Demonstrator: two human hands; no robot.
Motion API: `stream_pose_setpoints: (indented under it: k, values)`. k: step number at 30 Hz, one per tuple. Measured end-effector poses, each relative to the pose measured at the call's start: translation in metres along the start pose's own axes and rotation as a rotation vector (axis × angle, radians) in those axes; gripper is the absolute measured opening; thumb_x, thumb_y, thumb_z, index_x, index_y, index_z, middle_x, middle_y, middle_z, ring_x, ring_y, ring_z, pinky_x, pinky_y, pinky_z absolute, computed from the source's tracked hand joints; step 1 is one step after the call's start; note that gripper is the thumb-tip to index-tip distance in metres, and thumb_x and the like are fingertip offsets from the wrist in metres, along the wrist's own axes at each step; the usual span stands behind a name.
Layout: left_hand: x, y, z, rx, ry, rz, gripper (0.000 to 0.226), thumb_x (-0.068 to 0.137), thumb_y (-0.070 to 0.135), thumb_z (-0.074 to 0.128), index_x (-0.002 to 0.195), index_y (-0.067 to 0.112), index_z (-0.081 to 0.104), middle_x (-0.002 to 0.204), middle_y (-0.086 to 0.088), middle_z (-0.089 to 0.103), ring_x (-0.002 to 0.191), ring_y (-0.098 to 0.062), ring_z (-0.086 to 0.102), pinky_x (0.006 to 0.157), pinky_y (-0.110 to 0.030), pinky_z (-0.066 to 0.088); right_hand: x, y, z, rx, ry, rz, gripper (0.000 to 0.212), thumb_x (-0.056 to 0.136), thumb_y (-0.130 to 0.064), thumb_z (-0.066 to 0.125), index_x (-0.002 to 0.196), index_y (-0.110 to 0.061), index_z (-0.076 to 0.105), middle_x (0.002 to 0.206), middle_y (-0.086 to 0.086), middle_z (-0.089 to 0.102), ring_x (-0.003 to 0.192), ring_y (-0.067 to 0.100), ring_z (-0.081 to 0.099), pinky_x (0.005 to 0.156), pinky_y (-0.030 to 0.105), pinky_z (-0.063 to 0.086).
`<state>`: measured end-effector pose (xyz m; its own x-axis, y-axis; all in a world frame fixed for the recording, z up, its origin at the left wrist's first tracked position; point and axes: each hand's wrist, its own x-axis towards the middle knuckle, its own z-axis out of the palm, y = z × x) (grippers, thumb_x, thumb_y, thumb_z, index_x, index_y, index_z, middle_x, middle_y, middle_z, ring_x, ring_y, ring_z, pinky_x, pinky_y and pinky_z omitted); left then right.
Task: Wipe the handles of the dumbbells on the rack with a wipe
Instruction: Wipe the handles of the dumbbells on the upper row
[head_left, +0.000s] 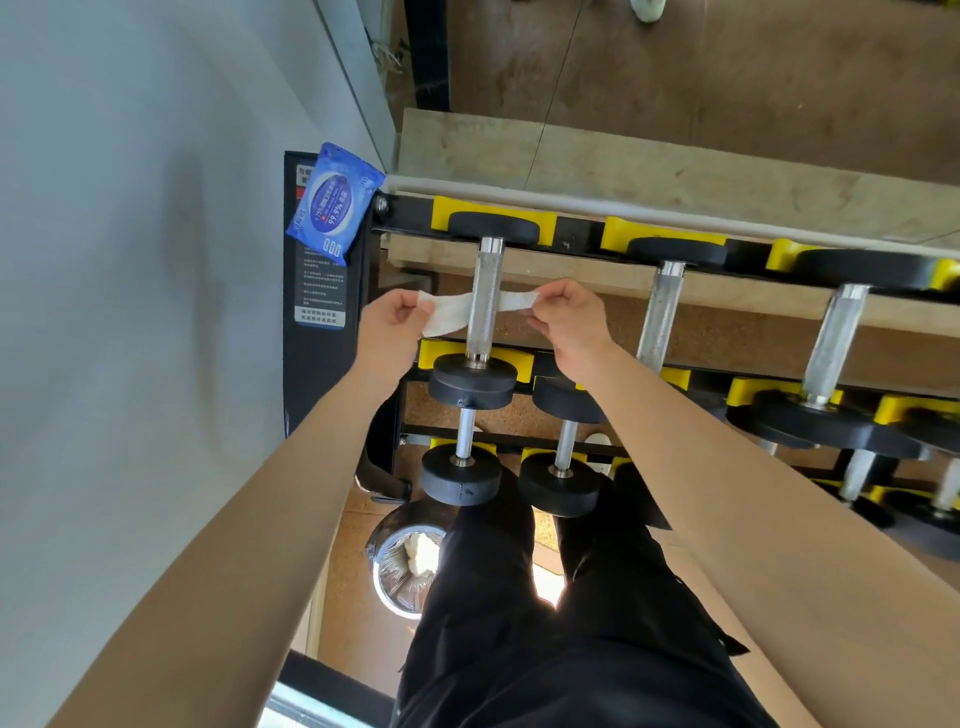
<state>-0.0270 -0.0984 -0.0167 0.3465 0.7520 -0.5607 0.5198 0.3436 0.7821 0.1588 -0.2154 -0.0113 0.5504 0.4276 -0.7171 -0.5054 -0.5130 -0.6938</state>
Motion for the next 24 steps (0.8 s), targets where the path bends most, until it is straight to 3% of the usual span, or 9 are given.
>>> stream_pose_setpoints:
  k: [5, 11, 15, 20, 24]
  values:
    - [-0.011, -0.001, -0.002, 0.219, -0.085, 0.04, 0.012, 0.099, 0.021, 0.062, 0.106, 0.015, 0.069, 0.098, -0.002, 0.07, 0.097, -0.022, 0.067, 0.089, -0.037, 0.053, -0.007, 0.015, -0.016, -0.247, -0.003, -0.086, 0.022, 0.088, 0.005, 0.065, 0.084, -0.016, 0.064, 0.097, 0.008, 0.072, 0.091, 0.018, 0.072, 0.087, 0.032, 0.058]
    - [-0.016, -0.018, -0.032, 0.321, -0.06, 0.043, 0.014, 0.098, 0.02, 0.064, 0.106, 0.01, 0.071, 0.1, -0.003, 0.071, 0.095, -0.019, 0.066, 0.077, -0.014, 0.048, -0.018, 0.017, -0.005, -0.721, -0.154, -0.276, 0.01, 0.087, -0.004, 0.07, 0.085, -0.013, 0.07, 0.089, 0.0, 0.067, 0.085, 0.015, 0.061, 0.079, 0.029, 0.051]
    - [-0.016, -0.009, -0.009, 0.414, -0.213, 0.056, 0.023, 0.096, 0.02, 0.066, 0.115, 0.007, 0.07, 0.111, -0.008, 0.071, 0.103, -0.022, 0.066, 0.094, -0.034, 0.051, -0.021, 0.011, -0.036, -1.012, -0.198, -0.293, 0.005, 0.088, -0.013, 0.073, 0.088, -0.014, 0.068, 0.095, 0.001, 0.064, 0.086, 0.013, 0.057, 0.081, 0.026, 0.044]
    - [-0.017, -0.017, -0.032, 0.471, -0.11, -0.034, 0.026, 0.097, 0.025, 0.065, 0.118, 0.009, 0.069, 0.111, -0.009, 0.07, 0.105, -0.024, 0.064, 0.096, -0.037, 0.049, -0.026, 0.013, -0.009, -1.045, -0.295, -0.286, 0.008, 0.09, -0.012, 0.069, 0.089, -0.019, 0.072, 0.097, -0.003, 0.069, 0.096, 0.014, 0.061, 0.092, 0.03, 0.047]
    - [-0.026, -0.007, -0.047, 0.284, -0.023, -0.05, 0.019, 0.102, 0.019, 0.057, 0.114, 0.009, 0.067, 0.1, 0.003, 0.066, 0.099, -0.014, 0.062, 0.081, -0.021, 0.044, -0.03, 0.014, -0.004, -0.95, -0.306, -0.21, 0.013, 0.092, -0.013, 0.065, 0.093, -0.019, 0.076, 0.098, -0.003, 0.072, 0.093, 0.009, 0.063, 0.089, 0.026, 0.05]
